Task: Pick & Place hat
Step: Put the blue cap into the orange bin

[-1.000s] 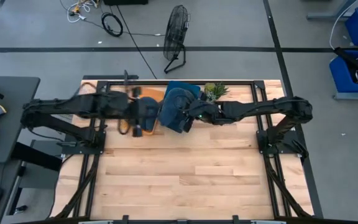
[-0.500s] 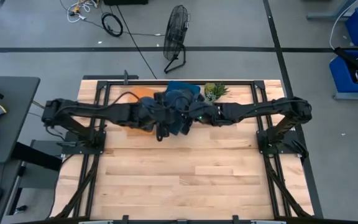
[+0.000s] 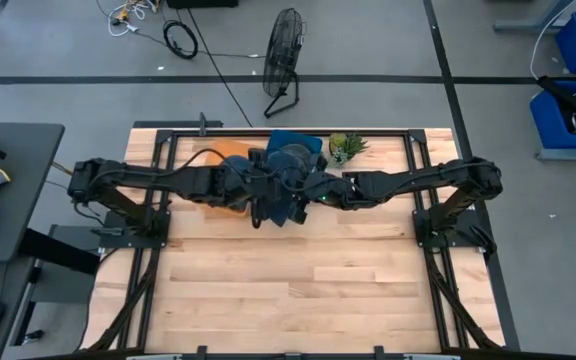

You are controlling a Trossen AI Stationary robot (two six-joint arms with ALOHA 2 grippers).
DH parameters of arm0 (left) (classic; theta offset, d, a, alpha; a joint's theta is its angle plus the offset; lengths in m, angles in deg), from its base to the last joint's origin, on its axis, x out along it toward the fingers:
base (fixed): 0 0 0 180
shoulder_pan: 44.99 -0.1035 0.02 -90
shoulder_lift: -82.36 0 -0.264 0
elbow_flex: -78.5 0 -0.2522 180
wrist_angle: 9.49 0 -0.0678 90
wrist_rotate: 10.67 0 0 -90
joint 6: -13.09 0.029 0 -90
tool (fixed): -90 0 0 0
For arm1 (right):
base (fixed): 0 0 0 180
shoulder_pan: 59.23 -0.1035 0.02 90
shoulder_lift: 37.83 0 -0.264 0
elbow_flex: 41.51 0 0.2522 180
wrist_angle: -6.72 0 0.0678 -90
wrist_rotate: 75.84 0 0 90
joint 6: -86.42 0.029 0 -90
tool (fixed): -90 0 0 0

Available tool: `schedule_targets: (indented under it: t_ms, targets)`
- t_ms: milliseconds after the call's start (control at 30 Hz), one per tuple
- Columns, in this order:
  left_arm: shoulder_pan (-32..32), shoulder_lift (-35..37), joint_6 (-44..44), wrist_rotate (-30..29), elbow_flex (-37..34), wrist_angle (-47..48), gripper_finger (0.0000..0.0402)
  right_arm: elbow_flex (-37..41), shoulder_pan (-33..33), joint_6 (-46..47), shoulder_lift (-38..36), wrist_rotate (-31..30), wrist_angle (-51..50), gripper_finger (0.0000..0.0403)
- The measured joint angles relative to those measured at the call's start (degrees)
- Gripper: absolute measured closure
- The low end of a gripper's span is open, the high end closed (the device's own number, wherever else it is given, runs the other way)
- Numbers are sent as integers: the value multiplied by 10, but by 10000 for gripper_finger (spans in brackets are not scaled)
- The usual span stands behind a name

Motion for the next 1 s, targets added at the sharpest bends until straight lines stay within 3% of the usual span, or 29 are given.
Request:
schedule_targets:
  t_ms: [133, 267, 433, 567, 767, 1000]
  targets:
    - [0, 0, -8, 8, 0, 10, 385, 0, 0, -6, 0, -9, -1, 400]
    - [0, 0, -17, 9, 0, 19, 386, 0, 0, 0, 0, -10, -1, 385]
    - [-2, -1, -49, -8, 0, 43, 391, 0, -1, -3, -1, -10, -21, 333]
    - [-1, -1, -73, -69, 0, 79, 387, 0, 0, -17, -1, -38, -34, 282]
    - [-1, 13, -106, -231, 0, 155, 385, 0, -5, -8, -4, -63, -75, 224]
    - [-10, 84, -199, -284, 0, 278, 383, 0, -5, 57, -4, -64, -157, 206]
